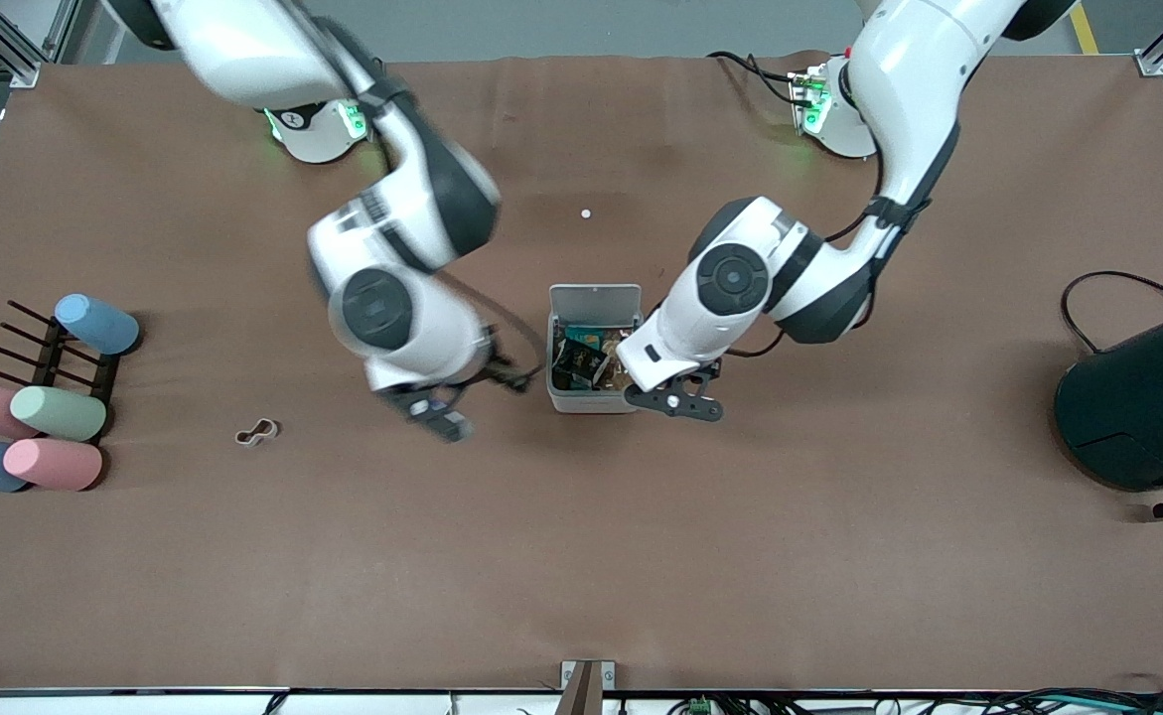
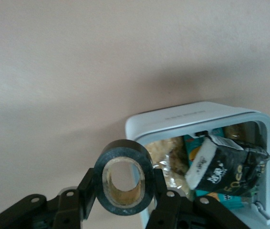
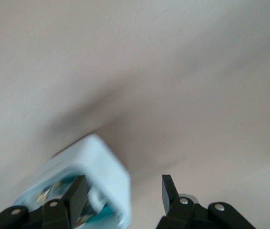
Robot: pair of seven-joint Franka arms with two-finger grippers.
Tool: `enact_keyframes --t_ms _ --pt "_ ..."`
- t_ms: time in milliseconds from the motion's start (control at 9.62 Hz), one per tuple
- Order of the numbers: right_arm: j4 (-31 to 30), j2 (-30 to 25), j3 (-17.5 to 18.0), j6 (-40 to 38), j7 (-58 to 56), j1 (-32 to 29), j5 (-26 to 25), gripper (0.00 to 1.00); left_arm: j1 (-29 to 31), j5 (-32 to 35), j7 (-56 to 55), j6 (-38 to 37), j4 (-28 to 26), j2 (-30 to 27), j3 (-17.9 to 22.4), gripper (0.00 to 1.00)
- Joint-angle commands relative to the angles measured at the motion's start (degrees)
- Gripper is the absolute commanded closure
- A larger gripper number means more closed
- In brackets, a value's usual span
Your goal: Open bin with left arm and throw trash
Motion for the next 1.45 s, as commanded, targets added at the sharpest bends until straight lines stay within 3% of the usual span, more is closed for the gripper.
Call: enact_keyframes --t_ms 0,312,416,519,623,831,1143,1351 --pt "-13.4 -7.1 1.1 2.7 -10.3 -10.0 -1.6 0.27 -1.9 0.1 -2.0 -0.8 2.6 1.8 0.4 0.98" --pt "-27.1 -8.0 1.1 15.9 -19.4 -18.2 -6.0 0.22 -3.5 0.3 -3.7 -0.8 3.3 2.4 0.7 0.97" --pt "-30.0 -7.9 1.0 18.1 -20.3 -20.2 -7.0 0.17 -3.7 0.4 -4.0 -0.8 3.3 2.4 0.8 0.97" --pt "-32.2 -7.7 1.0 21.3 -20.1 -22.4 -7.3 0.07 -3.6 1.0 -3.9 -0.8 3.3 2.3 0.8 0.95" --pt "-34.1 -7.6 1.0 25.4 -19.7 -24.3 -7.3 0.03 -3.6 2.4 -4.1 -0.8 3.2 2.4 0.8 0.89" --pt "-35.1 -6.8 -2.2 31.9 -16.2 -24.3 -7.3 0.02 -3.4 2.9 -4.4 -1.0 3.0 2.3 0.8 0.67" --pt "-35.4 -3.8 -2.6 34.2 -8.7 -25.4 -7.3 0.02 -3.6 2.9 -4.9 -1.1 2.9 2.4 0.9 0.58" --pt "-40.3 -2.4 -3.7 40.2 -8.5 -24.9 -7.4 0.01 -3.8 2.9 -5.8 -1.1 2.9 2.5 0.9 0.53"
